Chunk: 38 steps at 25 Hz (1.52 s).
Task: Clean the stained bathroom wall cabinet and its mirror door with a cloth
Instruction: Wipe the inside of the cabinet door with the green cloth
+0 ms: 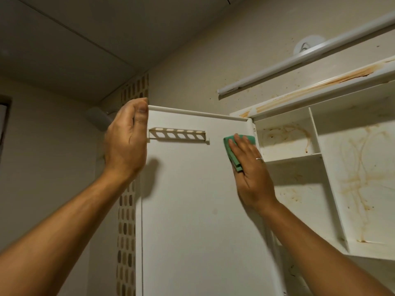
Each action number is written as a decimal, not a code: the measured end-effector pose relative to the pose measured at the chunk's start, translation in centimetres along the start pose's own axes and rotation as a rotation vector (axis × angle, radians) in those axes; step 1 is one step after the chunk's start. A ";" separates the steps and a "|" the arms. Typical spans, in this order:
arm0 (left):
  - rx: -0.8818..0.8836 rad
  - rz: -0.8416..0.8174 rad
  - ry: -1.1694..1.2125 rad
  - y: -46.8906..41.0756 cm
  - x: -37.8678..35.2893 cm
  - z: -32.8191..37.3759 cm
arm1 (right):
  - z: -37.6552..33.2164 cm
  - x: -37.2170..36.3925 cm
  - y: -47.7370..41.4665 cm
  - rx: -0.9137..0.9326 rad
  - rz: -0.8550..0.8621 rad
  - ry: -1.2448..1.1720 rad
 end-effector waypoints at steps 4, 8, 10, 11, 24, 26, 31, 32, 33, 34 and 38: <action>0.085 -0.004 0.096 0.3 -0.4 -0.4 | -5.8 -4.4 2.5 -0.282 0.210 -0.165; 0.121 -0.027 0.163 0.4 -0.4 -1.0 | -10.0 -6.0 3.2 -0.307 0.282 -0.215; 0.126 -0.036 0.197 0.4 -0.5 -0.9 | -10.2 -5.9 3.4 -0.328 0.293 -0.240; 0.132 -0.037 0.221 0.3 -0.5 -0.9 | -10.5 -5.9 3.5 -0.313 0.288 -0.240; 0.158 -0.199 0.430 0.1 0.9 -2.0 | -19.6 -8.7 5.5 -0.039 -0.002 -0.210; 0.138 -0.189 0.396 0.1 0.7 -1.9 | -17.9 -7.8 5.2 0.104 -0.067 -0.114; 0.135 -0.148 0.269 0.3 0.0 -1.2 | -11.4 -4.9 3.1 0.385 -0.124 0.121; 0.136 -0.157 0.239 0.7 -0.2 -0.9 | -9.5 -4.1 2.7 0.377 -0.112 0.126; 0.137 -0.171 0.211 1.1 -0.4 -0.6 | -7.2 -3.2 2.2 0.341 -0.093 0.122; 0.139 -0.187 0.187 1.6 -0.5 -0.3 | -4.9 -2.2 1.8 0.268 -0.072 0.113; 0.126 -0.189 0.148 3.0 -0.8 0.4 | 1.0 0.8 1.0 -0.010 0.023 0.074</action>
Point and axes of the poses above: each hand's wrist, its own y-axis away from the middle knuckle, its own x-axis out of the back of the hand, z = x × y, the point moved 3 cm from there along -y, towards the middle knuckle, and after that the axes turned 10 degrees about -x, right-handed, at the moved point
